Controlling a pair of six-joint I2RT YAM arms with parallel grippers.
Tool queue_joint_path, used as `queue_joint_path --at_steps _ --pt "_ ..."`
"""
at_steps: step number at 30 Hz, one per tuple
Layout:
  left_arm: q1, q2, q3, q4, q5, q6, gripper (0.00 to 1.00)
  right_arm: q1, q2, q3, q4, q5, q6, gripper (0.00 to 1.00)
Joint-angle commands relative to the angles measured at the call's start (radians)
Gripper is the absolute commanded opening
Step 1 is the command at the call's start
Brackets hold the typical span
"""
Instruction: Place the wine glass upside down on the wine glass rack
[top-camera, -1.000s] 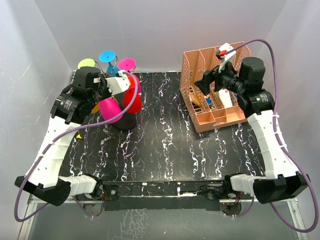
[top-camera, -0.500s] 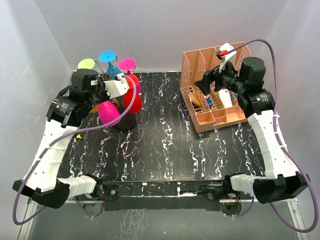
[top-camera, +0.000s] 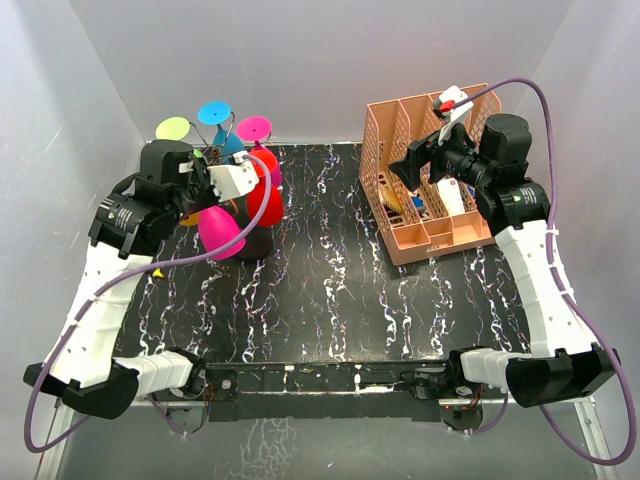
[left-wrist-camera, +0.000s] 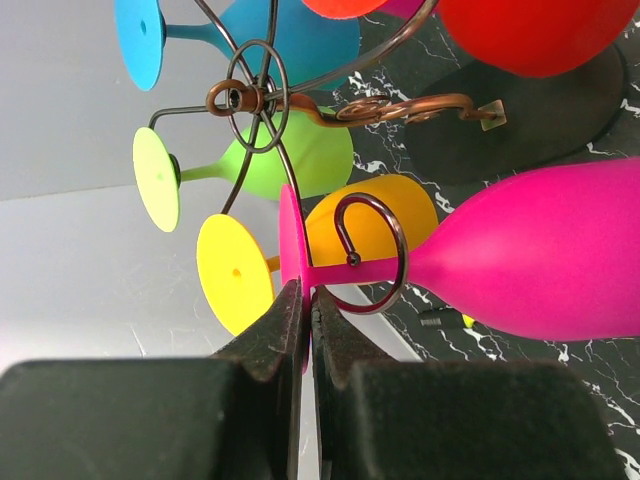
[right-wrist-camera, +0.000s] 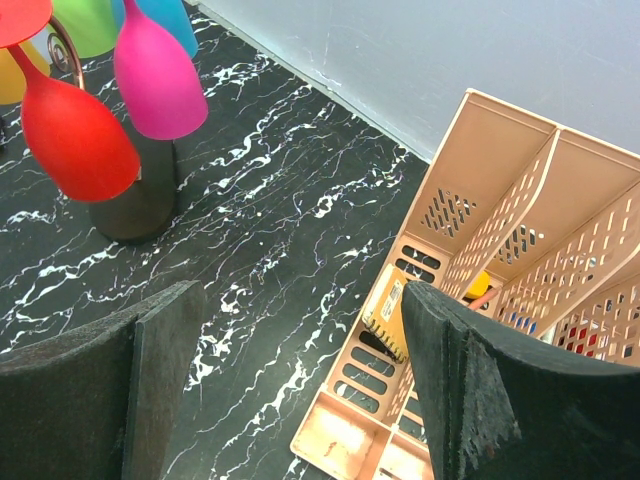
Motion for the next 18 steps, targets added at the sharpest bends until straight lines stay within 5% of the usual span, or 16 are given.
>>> queue_joint_path --at_steps 1,18 --pt "-0.005 -0.033 0.046 -0.019 0.032 -0.002 0.0 -0.009 -0.015 0.003 0.064 -0.012 0.01 0.87" --pt "-0.005 -0.033 0.04 -0.005 0.09 0.001 0.0 -0.015 -0.009 0.006 0.064 -0.022 0.016 0.87"
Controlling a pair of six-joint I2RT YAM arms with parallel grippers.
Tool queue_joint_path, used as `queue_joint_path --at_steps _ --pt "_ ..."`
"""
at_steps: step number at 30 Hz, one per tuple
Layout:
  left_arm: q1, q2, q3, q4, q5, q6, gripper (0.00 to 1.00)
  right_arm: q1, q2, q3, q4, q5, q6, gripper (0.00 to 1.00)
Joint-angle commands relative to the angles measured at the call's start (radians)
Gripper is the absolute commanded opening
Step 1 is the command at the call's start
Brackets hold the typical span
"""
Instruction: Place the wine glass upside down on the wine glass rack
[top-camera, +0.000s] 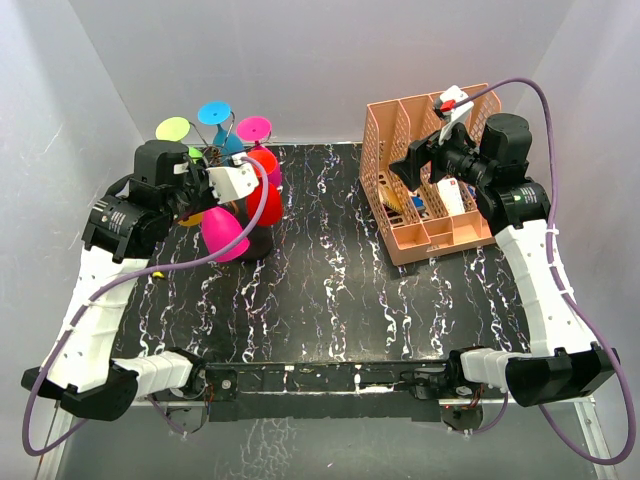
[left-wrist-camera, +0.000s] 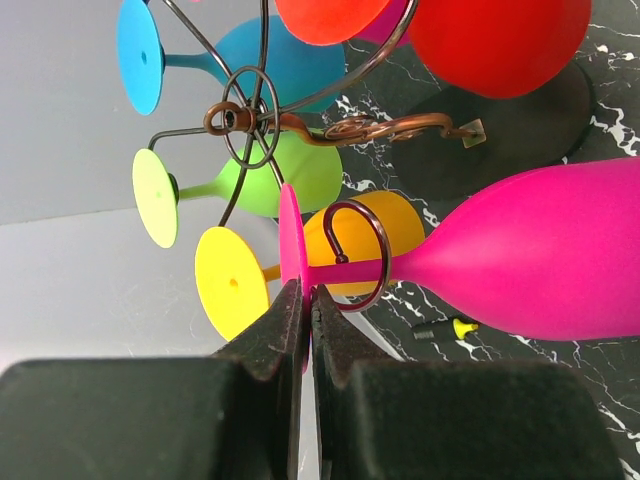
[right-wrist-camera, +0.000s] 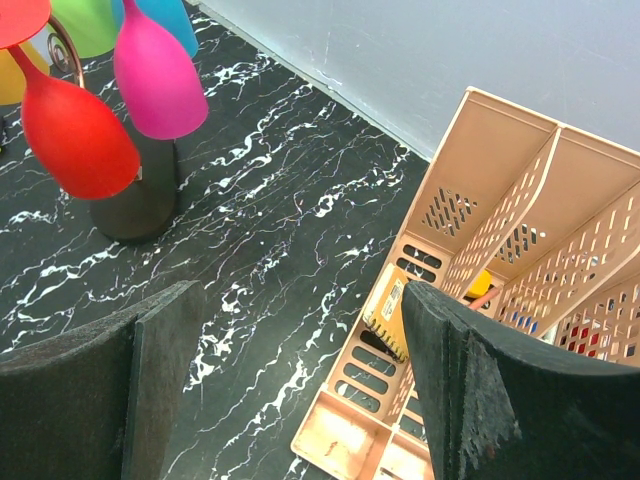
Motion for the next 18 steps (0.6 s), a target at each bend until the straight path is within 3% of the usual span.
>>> queue_joint_path --at_steps 1,18 --pt "-0.005 -0.018 0.01 0.032 0.033 -0.007 0.0 -0.01 -0.013 0.004 0.065 -0.016 0.013 0.87" --pt "-0.005 -0.007 -0.039 0.074 0.036 -0.035 0.0 -0.018 -0.02 -0.007 0.071 -0.022 0.019 0.87"
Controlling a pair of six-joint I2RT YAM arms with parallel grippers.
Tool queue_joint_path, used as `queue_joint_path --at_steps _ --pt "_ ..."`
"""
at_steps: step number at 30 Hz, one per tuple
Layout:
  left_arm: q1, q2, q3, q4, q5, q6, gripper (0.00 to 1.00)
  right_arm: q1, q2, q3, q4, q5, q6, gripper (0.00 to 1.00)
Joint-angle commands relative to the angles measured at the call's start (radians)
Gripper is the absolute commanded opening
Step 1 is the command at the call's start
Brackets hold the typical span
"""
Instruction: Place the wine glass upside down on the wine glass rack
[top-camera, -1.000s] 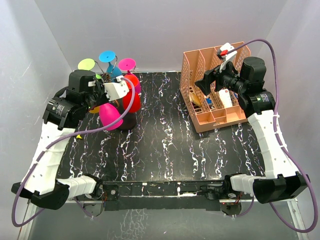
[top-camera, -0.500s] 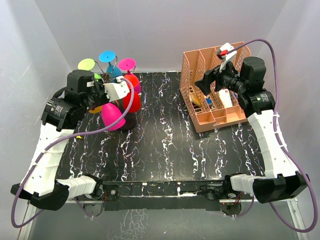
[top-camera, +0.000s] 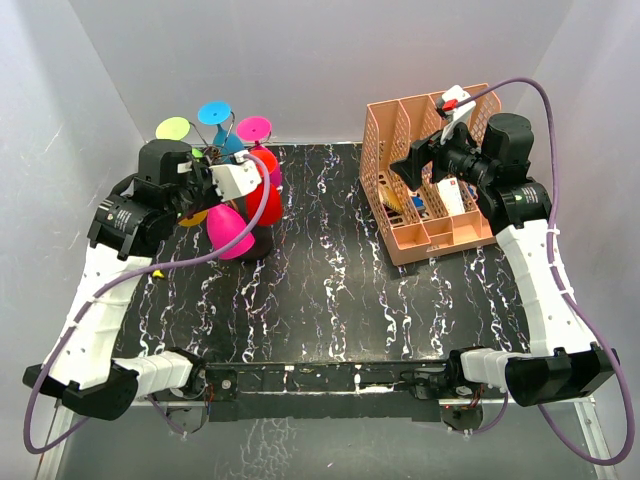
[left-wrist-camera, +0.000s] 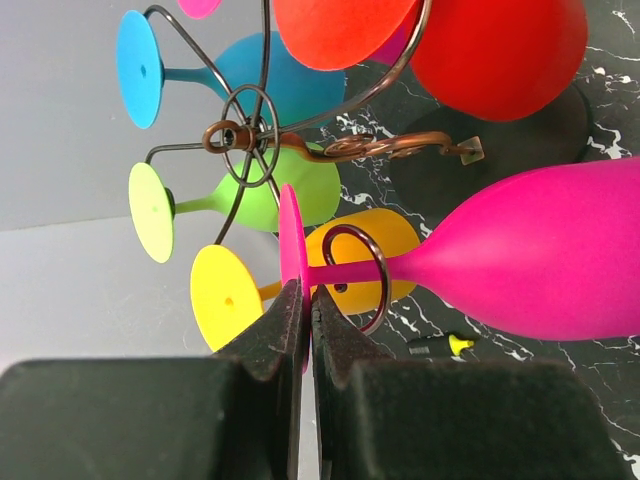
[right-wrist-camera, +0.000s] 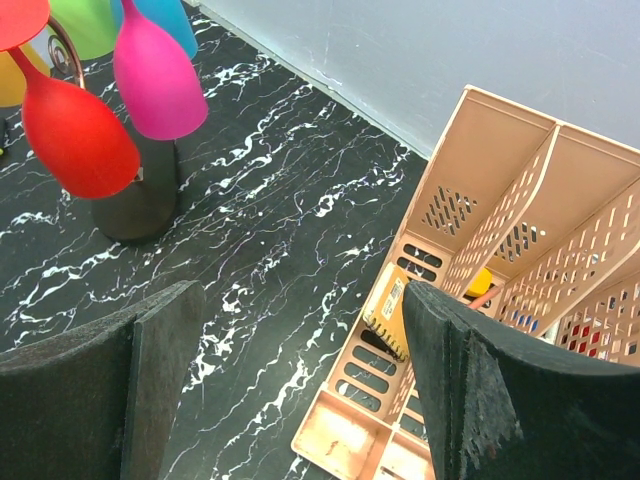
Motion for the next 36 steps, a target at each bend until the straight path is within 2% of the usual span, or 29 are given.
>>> queue_joint_path --at_steps 1,18,36 --pt "-0.005 -0.011 -0.021 0.029 0.016 -0.02 0.0 -0.006 -0.019 -0.008 0.07 -0.01 0.014 0.87" --pt "-0.004 -0.005 -0.039 0.036 0.035 -0.02 0.02 -0.012 -0.019 -0.019 0.077 -0.015 0.014 0.88" --pt "-0.004 -0.006 -0.047 0.043 0.05 -0.033 0.16 -0.016 -0.022 -0.026 0.081 -0.019 0.015 0.89"
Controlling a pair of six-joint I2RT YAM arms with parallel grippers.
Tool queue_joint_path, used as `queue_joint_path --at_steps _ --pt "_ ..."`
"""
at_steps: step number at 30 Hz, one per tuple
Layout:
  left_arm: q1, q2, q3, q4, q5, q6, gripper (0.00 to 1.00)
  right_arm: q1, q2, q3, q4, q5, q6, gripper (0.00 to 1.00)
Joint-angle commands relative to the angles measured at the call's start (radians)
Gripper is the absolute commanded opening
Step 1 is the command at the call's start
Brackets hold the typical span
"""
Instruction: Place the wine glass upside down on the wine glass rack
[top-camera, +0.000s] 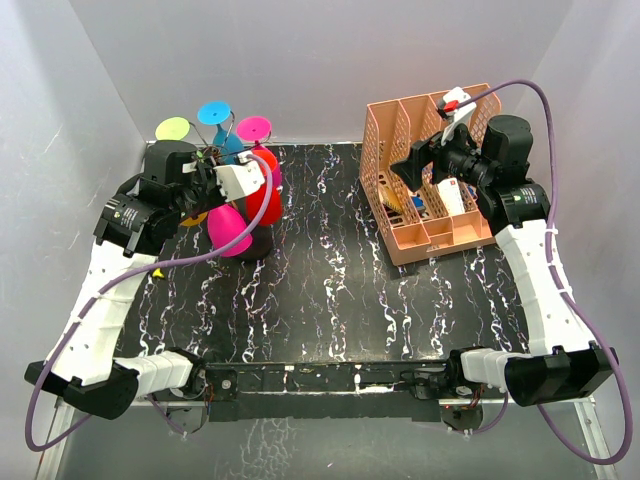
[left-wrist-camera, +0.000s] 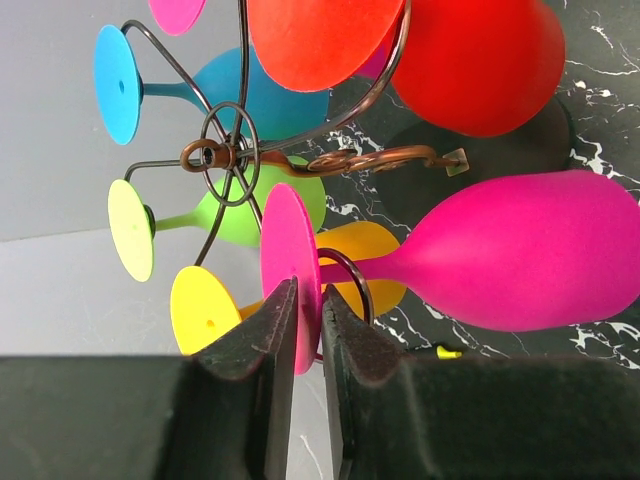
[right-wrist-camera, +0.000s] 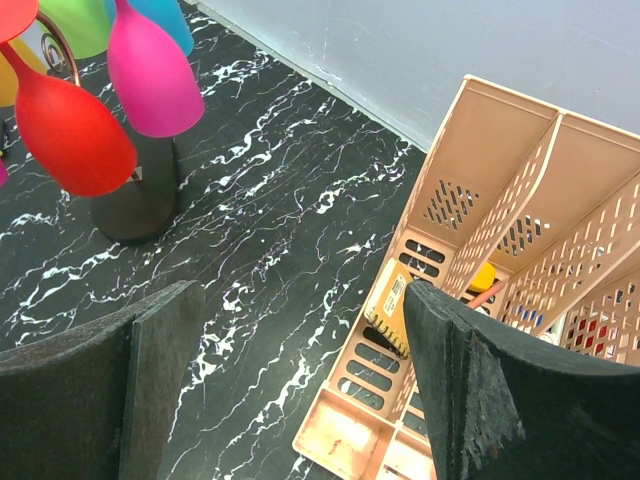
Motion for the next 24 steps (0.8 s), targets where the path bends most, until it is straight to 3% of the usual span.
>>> queue_joint_path --at_steps 1,24 --pt "-0.006 -0.011 -0.005 0.008 0.022 -0.014 0.16 -0.006 -0.022 -0.004 0.062 -0.011 0.002 0.89" --pt "-0.005 -0.02 -0.006 0.031 0.038 -0.042 0.33 -0.01 -0.026 -0.005 0.062 -0.017 0.005 0.89"
